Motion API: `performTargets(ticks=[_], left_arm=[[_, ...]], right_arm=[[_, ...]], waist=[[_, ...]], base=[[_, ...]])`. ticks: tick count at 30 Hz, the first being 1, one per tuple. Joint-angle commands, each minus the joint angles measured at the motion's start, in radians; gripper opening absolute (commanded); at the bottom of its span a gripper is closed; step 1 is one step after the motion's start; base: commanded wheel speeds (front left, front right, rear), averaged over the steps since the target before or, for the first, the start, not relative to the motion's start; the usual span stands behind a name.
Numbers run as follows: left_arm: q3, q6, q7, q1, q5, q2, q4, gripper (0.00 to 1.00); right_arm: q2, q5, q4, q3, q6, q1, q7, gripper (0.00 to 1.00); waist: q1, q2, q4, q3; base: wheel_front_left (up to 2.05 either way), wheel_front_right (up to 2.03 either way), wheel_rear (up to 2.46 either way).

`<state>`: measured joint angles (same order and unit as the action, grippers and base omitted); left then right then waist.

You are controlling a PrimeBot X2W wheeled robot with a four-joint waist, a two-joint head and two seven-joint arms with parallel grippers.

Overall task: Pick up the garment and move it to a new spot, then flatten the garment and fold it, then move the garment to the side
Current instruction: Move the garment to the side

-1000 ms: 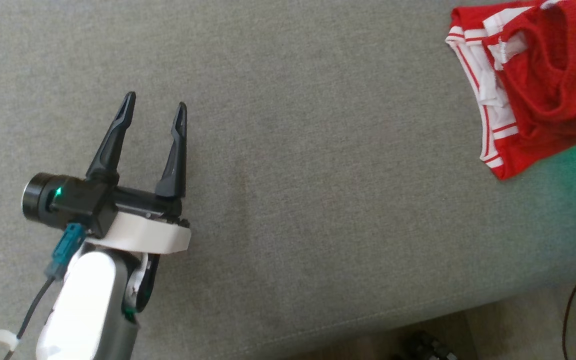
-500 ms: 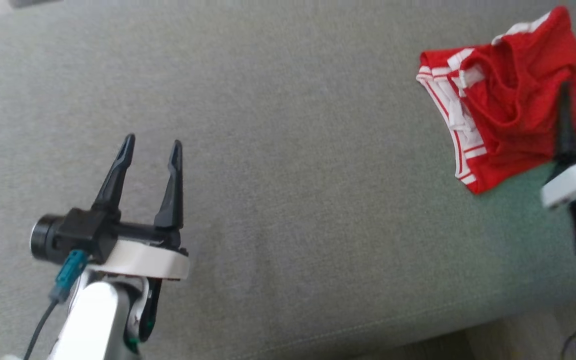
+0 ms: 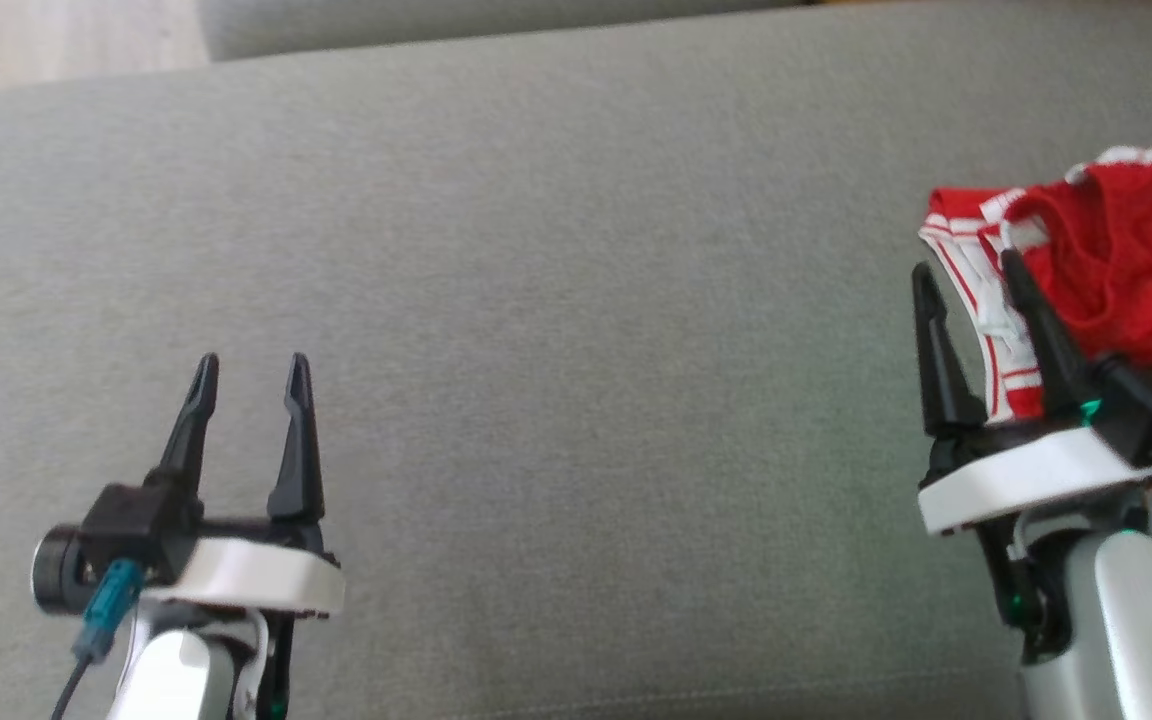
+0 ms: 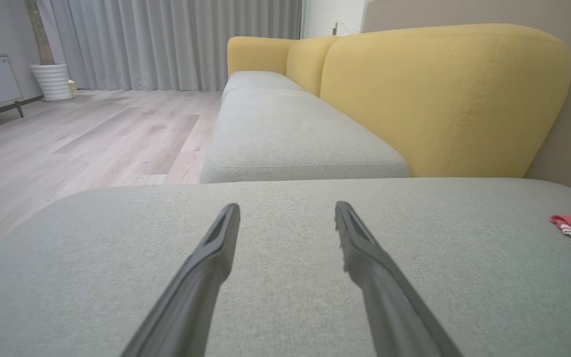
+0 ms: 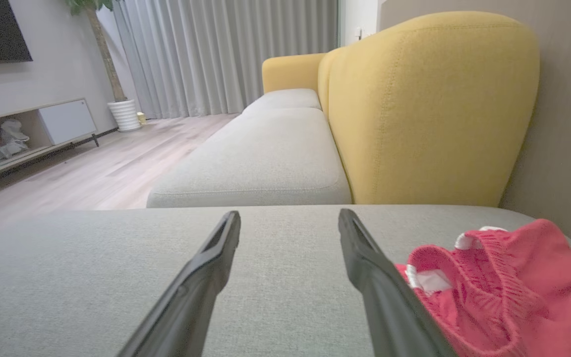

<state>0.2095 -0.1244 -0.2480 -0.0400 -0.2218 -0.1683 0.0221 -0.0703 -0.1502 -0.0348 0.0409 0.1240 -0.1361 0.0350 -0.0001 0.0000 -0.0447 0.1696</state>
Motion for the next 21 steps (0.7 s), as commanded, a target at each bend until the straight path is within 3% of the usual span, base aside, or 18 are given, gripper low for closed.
performTargets(ticks=[1,21], left_arm=[[-0.042,-0.006,-0.005,-0.009,-0.006,-0.021,-0.029,1.00],[-0.008,-0.008,0.014,0.108,-0.015,-0.038,-0.011,1.00]], right_arm=[[0.007,-0.005,-0.034,0.029,0.007,-0.004,-0.014,1.00],[0.020,0.015,-0.067,0.011,0.007,0.168,0.015,1.00]], waist=[[0.0001,0.0000,0.029,-0.031],[0.0001,0.0000,0.035,-0.154]], base=[[0.00,0.00,0.00],[0.00,0.00,0.00]])
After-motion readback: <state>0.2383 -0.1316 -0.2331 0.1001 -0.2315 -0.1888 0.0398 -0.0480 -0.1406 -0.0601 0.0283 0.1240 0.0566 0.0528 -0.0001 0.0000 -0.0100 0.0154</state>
